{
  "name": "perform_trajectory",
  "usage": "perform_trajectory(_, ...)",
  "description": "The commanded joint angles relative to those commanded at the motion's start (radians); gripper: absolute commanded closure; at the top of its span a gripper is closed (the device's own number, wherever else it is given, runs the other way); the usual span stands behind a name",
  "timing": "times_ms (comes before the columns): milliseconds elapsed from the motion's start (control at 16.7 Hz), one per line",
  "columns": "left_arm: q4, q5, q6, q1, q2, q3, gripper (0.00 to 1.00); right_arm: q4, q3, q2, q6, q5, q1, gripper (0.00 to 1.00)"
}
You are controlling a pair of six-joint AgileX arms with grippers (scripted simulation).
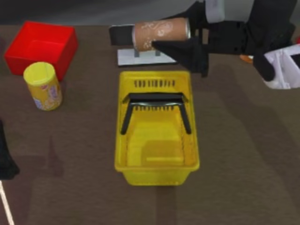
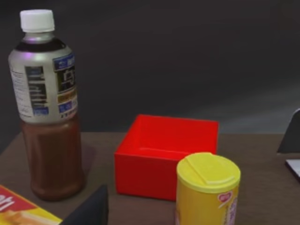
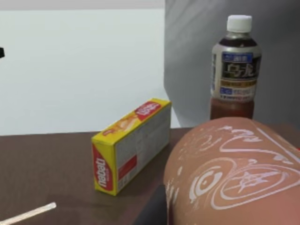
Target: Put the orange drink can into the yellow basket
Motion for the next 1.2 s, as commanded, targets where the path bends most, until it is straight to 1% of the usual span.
perform_trajectory(120,0.0,0.0,0.0,0.0,0.0,0.0,0.0,0.037,-0.005,0.037,-0.001,-0.002,0.002,1.0)
perform_trajectory(480,0.0,0.0,0.0,0.0,0.0,0.0,0.0,0.277,-0.042,0.235,-0.005,0.003,0.008,1.0)
perform_trajectory(780,0.0,0.0,0.0,0.0,0.0,0.0,0.0,0.3,-0.048,0.257,-0.006,0.004,0.009,1.0)
perform_trajectory(1200,0.0,0.0,0.0,0.0,0.0,0.0,0.0,0.3,-0.048,0.257,-0.006,0.004,0.009,0.47)
